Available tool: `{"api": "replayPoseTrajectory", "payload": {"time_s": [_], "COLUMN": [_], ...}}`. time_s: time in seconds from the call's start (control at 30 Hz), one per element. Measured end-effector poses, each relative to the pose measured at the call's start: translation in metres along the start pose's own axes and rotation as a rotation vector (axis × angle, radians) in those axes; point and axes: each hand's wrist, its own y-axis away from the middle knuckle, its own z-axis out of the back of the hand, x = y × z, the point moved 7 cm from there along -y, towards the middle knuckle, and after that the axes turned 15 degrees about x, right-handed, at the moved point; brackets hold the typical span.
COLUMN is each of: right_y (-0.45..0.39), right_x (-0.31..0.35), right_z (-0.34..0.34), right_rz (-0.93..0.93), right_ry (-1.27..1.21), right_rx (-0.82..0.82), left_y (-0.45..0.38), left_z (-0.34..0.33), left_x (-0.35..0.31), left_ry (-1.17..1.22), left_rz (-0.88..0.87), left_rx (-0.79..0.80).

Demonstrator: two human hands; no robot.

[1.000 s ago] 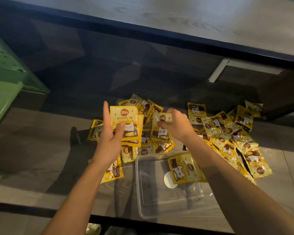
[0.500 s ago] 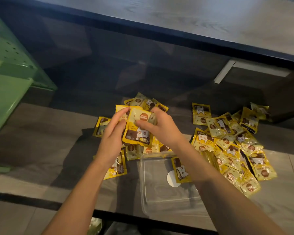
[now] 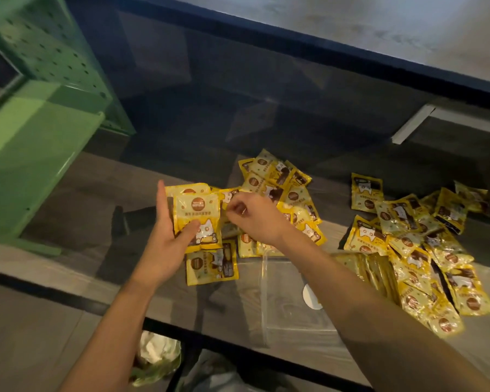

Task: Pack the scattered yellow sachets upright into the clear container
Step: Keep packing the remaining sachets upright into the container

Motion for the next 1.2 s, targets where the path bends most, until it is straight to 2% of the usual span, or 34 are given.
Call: {"api": "replayPoseTrajectory", "payload": {"time_s": [0.13, 0.3, 0.47, 0.6, 0.7, 0.83, 0.97, 1.03, 1.1, 1.2], "right_y": [-0.015, -0.018, -0.02, -0.029, -0.03, -0.012, 0.017, 0.033, 0.043, 0.049], "right_x": [0.0, 0.014, 0.013, 0.012, 0.019, 0.017, 0.007, 0.001, -0.001, -0.003], "right_z": [-0.026, -0.056, -0.088, -0.094, -0.086, -0.057, -0.01, 0.005, 0.006, 0.005], "right_rz": [-0.127, -0.074, -0.16, -0.239, -0.192, -0.115, -0.024, 0.03, 0.109, 0.142], "right_ry": [0.101, 0.328, 0.69, 0.748, 0.742, 0.486, -0.042, -0.393, -0.756, -0.922], "right_rx": [0.215, 0.365, 0.391, 0.444, 0.345, 0.19, -0.049, -0.122, -0.106, -0.111], "left_y": [0.013, 0.017, 0.016, 0.016, 0.016, 0.02, 0.019, 0.014, 0.007, -0.002], "left_z": [0.025, 0.03, 0.029, 0.028, 0.029, 0.033, 0.033, 0.025, 0.01, -0.017], "left_x": [0.017, 0.029, 0.025, 0.023, 0.021, 0.015, 0.007, 0.003, -0.002, -0.014], "left_ry": [0.022, 0.008, 0.026, 0.038, 0.06, 0.113, 0.164, 0.149, 0.128, 0.146], "left_rz": [0.032, 0.022, -0.001, -0.008, -0.016, -0.039, -0.065, -0.075, -0.08, -0.104], "left_rx": [-0.226, -0.236, -0.26, -0.282, -0.309, -0.374, -0.4, -0.355, -0.263, -0.128]}}
